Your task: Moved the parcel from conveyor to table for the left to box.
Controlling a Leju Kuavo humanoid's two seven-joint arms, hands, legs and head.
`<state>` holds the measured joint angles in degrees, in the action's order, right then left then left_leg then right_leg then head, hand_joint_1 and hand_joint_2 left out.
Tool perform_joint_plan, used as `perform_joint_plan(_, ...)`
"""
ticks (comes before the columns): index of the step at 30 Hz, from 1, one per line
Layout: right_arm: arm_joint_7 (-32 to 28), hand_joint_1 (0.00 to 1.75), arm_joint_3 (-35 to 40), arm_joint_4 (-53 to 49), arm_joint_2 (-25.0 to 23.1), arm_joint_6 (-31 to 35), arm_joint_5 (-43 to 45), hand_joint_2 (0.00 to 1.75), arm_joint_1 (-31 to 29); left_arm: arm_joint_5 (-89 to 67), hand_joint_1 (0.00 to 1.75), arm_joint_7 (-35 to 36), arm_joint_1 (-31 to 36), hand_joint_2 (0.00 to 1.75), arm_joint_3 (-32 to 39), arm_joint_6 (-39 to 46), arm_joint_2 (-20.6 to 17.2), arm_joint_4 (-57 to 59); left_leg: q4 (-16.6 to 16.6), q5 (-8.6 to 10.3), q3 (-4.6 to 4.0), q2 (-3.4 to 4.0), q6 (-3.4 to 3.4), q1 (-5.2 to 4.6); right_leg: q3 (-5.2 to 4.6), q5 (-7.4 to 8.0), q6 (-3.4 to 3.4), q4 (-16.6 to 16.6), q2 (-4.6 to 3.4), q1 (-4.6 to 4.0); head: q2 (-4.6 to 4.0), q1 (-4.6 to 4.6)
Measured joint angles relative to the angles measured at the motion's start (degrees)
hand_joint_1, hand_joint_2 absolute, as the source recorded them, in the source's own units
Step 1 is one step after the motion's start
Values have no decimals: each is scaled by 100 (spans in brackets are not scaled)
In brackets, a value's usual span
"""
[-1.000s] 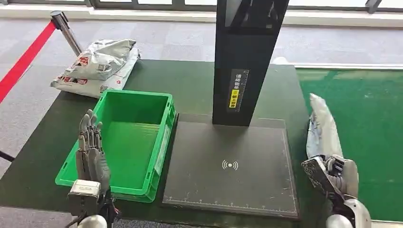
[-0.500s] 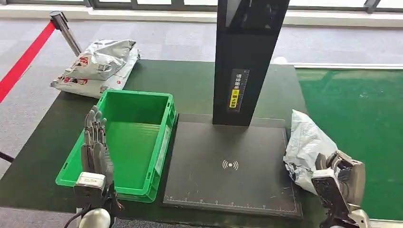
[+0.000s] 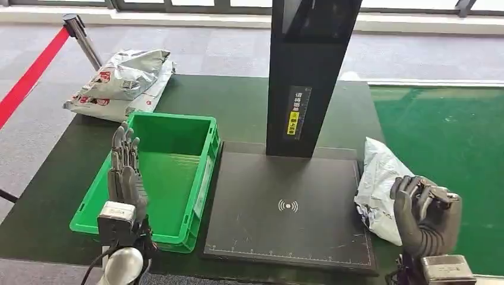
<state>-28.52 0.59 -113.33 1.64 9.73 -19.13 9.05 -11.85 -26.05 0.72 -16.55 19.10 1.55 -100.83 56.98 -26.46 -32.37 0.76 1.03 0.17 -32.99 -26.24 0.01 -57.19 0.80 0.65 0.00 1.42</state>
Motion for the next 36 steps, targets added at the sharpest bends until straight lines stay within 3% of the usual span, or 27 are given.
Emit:
perform_joint_plan(2,595,175,4,80,-50,481,-715,175,-83,0,0,11,-11,0,-2,15,15,0,0,0,-1,-1,0,0,0,0,0,0,0,1,0,-2)
perform_joint_plan(3,683,0,4,135,-57,624,-834,175,-128,0,0,17,-26,0,-2,30,24,-2,1,0,-1,-2,0,0,0,0,0,0,2,2,0,-2)
perform_joint_plan(7,770,0,4,255,-76,714,-928,175,-228,-2,0,22,-58,0,-4,48,28,-2,2,0,-1,-3,-1,-1,0,0,0,1,2,2,0,-2)
perform_joint_plan(11,2075,0,-100,559,-55,847,-1909,175,-345,-2,0,85,-78,0,-7,2,35,-15,2,-1,-2,-2,-1,0,-2,0,1,2,0,1,0,-2)
perform_joint_plan(23,2635,0,-1093,2724,684,498,-3241,175,-1065,72,0,155,-74,0,-39,-66,35,9,14,-1,-6,-4,-5,-1,0,6,9,3,3,7,0,-2)
perform_joint_plan(24,2637,0,-1111,2802,717,498,-3247,0,-1085,72,0,157,-74,0,-39,-66,35,9,14,-1,-6,-5,-5,-1,-1,6,9,3,3,6,0,-2)
perform_joint_plan(28,2681,0,-1152,3047,785,450,-3267,0,-1166,74,0,166,-71,0,-39,-66,35,22,12,-1,-8,-4,-4,-1,-2,5,8,2,1,0,0,-2)
perform_joint_plan(31,2907,0,-1150,3646,920,-119,-3323,0,-1449,87,0,173,-71,0,-41,-66,28,35,12,-2,-9,2,-3,0,-2,5,8,2,1,-1,0,-2)
perform_joint_plan(36,2696,0,-1146,4738,1047,65,-3352,0,-1926,101,0,142,-80,0,-42,-63,9,68,14,3,-9,-4,-9,0,1,9,11,2,7,3,0,-2)
